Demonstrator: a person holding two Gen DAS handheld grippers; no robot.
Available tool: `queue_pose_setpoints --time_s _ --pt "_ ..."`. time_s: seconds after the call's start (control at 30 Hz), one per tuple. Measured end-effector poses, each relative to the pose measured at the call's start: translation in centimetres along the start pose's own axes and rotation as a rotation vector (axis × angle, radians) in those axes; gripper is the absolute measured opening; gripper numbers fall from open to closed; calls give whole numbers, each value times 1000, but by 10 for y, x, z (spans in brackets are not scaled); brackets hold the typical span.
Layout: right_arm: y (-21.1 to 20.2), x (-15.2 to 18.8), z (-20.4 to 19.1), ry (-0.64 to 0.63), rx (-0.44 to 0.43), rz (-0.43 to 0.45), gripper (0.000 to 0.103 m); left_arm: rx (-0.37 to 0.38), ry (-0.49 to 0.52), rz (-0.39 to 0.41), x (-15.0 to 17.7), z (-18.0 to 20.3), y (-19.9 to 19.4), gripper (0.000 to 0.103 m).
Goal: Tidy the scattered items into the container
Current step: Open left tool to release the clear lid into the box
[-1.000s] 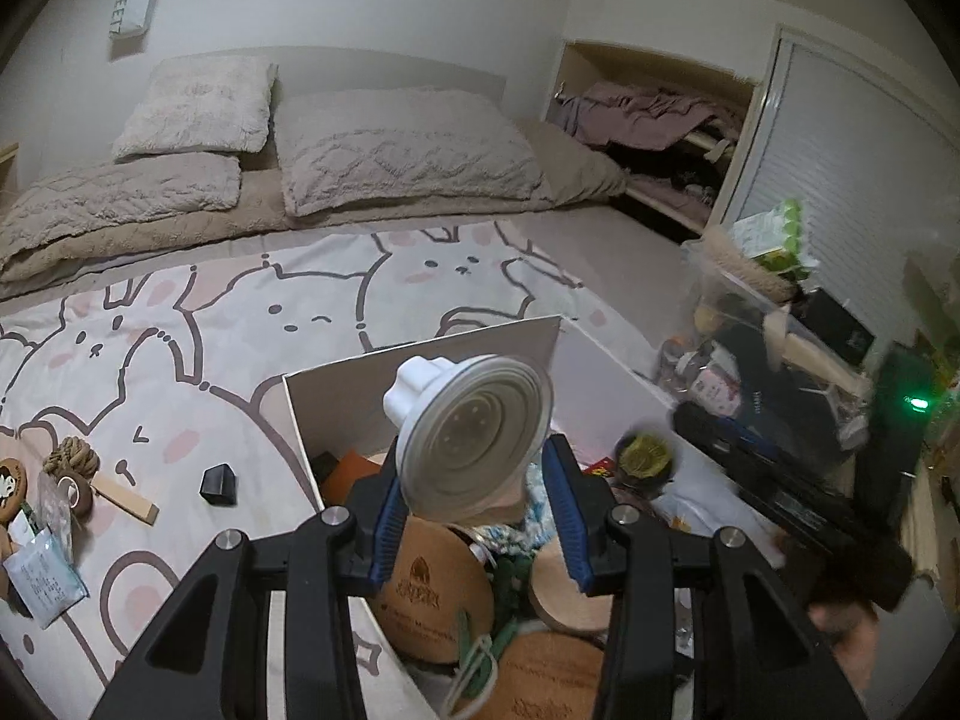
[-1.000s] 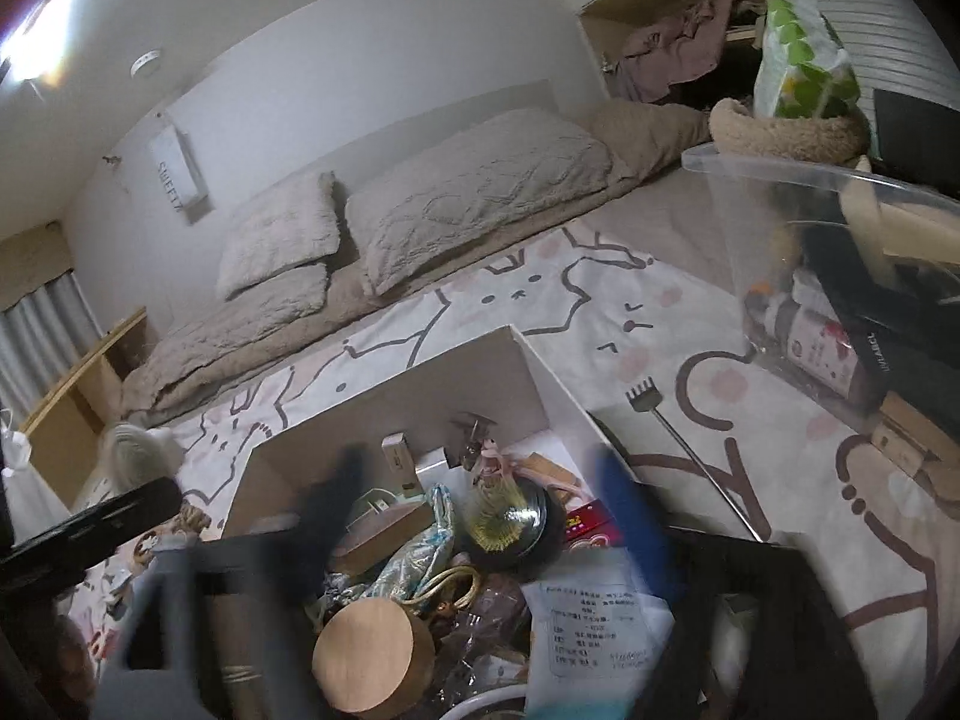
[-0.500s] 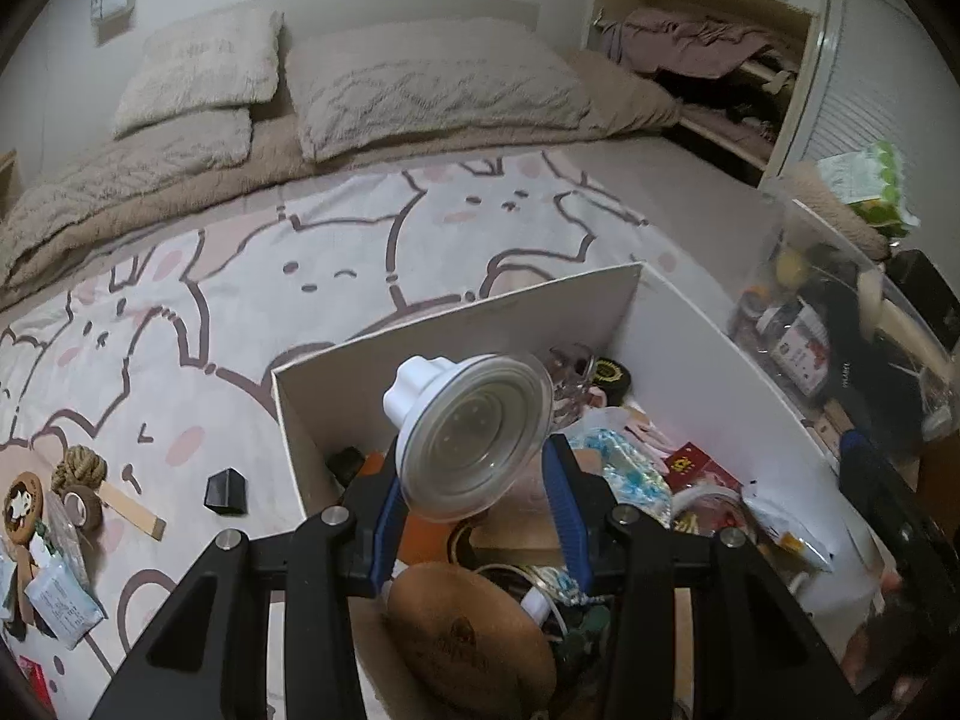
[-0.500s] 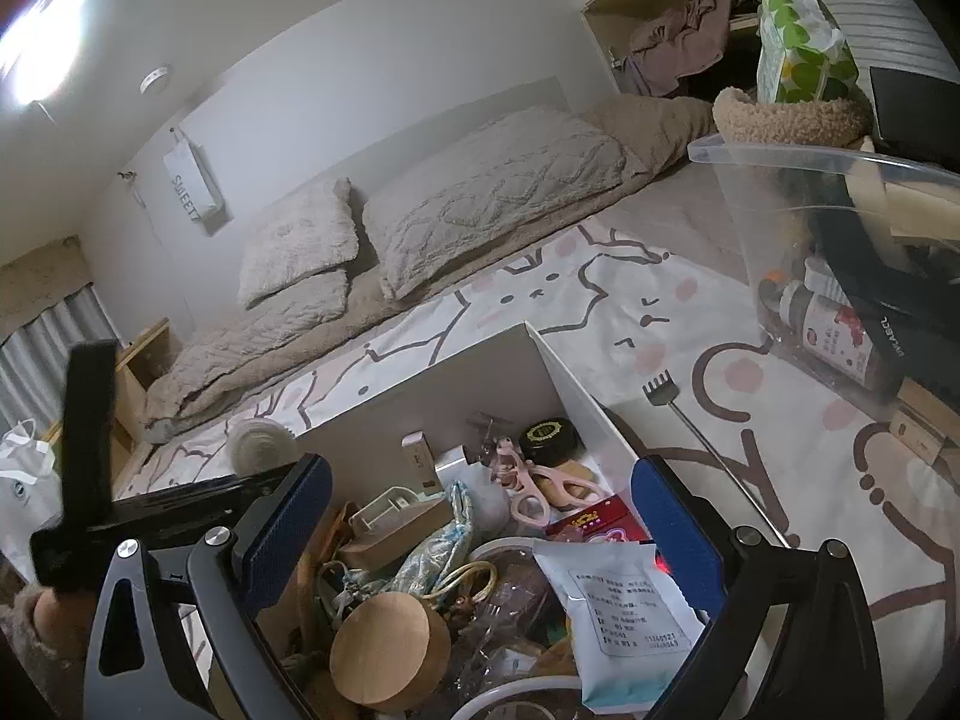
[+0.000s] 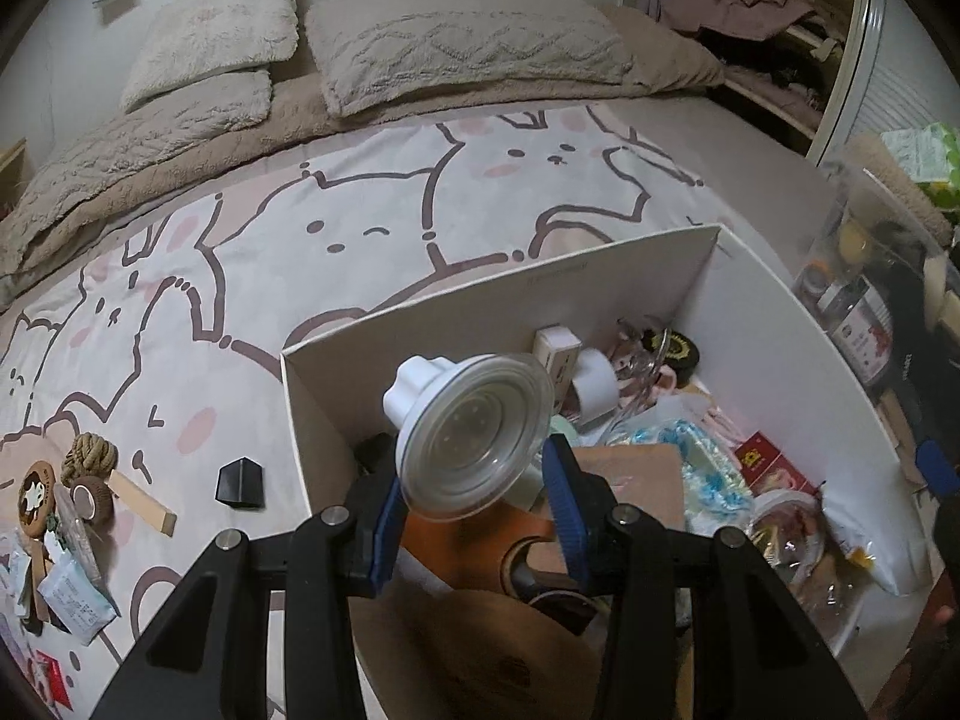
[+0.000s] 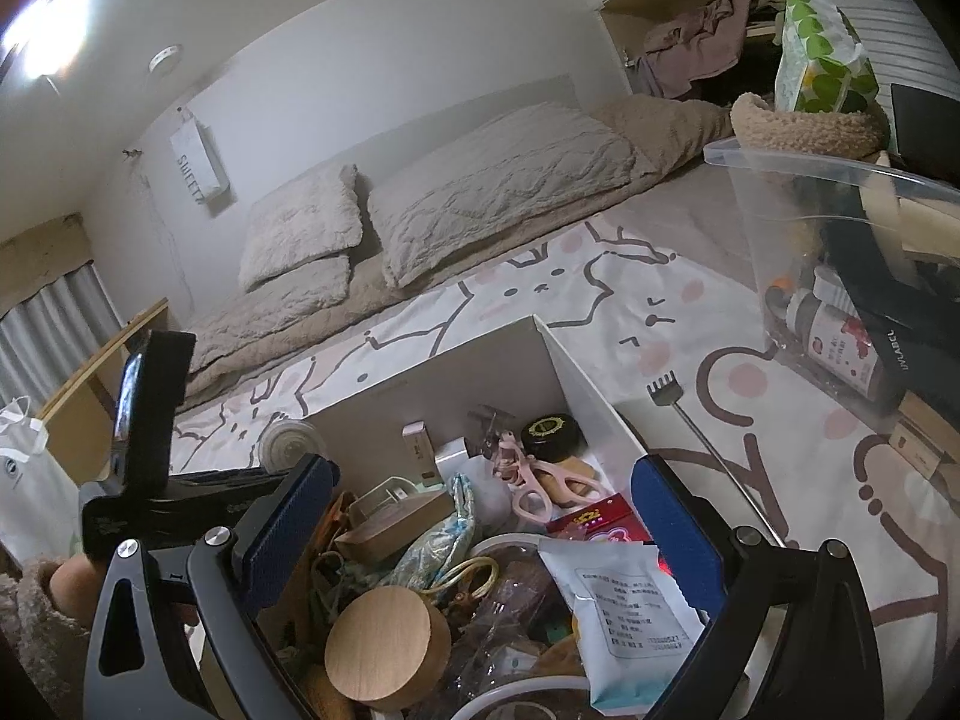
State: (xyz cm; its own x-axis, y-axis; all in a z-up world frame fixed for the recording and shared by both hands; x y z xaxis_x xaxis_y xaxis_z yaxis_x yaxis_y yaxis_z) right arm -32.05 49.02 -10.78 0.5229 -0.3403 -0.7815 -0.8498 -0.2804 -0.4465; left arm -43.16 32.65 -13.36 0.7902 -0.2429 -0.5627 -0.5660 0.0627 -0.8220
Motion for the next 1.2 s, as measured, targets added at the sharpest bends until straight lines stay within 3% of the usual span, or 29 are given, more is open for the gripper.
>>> queue_pose_setpoints --time_s 0.73,0.77,0.83,1.2 --pt "5 5 -9 -69 30 -45 100 0 6 10 4 -2 8 44" --pt "5 5 -10 -72 32 -45 100 -7 7 14 4 -2 8 45" --pt "5 5 -10 -75 31 -46 100 -16 11 28 3 -1 5 67" --pt "6 6 -10 -71 30 -51 100 -56 31 61 3 0 2 70"
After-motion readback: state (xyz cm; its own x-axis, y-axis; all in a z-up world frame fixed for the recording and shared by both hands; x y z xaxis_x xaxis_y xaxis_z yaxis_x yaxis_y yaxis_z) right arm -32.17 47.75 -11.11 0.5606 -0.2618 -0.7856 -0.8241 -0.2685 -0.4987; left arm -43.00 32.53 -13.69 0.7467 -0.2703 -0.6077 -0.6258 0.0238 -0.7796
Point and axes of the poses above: each gripper's, at about its wrist camera, not at the fingertips, and y roughly the way its jaws point, z to its right, x to its underside, the point moved 5 cm from there along y, roughly the way its jaws point, and after that the axes turned 8 degrees about -x, right-handed, at the moved point
